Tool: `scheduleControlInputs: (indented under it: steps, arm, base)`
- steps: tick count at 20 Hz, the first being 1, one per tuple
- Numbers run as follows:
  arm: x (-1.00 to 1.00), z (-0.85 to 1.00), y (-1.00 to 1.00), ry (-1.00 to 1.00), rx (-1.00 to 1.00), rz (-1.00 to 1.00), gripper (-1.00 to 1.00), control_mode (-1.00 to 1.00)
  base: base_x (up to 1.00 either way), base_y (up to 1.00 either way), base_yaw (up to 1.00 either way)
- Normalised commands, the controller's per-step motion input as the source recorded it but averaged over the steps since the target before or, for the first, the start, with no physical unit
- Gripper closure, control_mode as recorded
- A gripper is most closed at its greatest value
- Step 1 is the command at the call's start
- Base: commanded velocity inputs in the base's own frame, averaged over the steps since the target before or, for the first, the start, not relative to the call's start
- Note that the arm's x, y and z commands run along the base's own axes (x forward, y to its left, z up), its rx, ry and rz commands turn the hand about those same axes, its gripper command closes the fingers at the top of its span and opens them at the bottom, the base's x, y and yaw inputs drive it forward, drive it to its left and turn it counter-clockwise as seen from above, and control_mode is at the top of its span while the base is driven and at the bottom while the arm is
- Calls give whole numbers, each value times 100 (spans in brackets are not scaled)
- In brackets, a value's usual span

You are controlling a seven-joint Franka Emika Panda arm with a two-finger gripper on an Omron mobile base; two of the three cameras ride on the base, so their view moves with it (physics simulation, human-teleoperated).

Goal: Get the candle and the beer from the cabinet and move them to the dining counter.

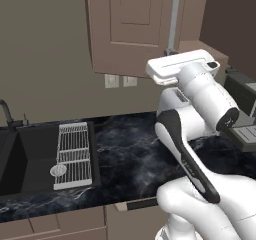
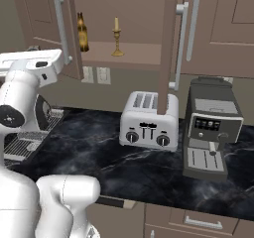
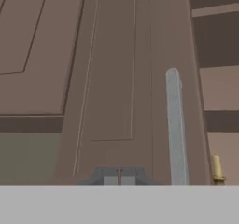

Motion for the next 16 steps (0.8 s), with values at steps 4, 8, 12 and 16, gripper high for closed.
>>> scheduleControlInputs:
  steps: [4,8,12,16]
  arm:
    - [-43,0,16,1,0,3,100,-100]
    - [-19,0,-37,1,2,9,100,-100]
    - [-9,0,-85,0,4,17,100,-100]
    - [-1,0,-94,1,5,20,100,-100]
  base:
    - [0,0,0]
    - [0,0,0]
    - [0,0,0]
    - [0,0,0]
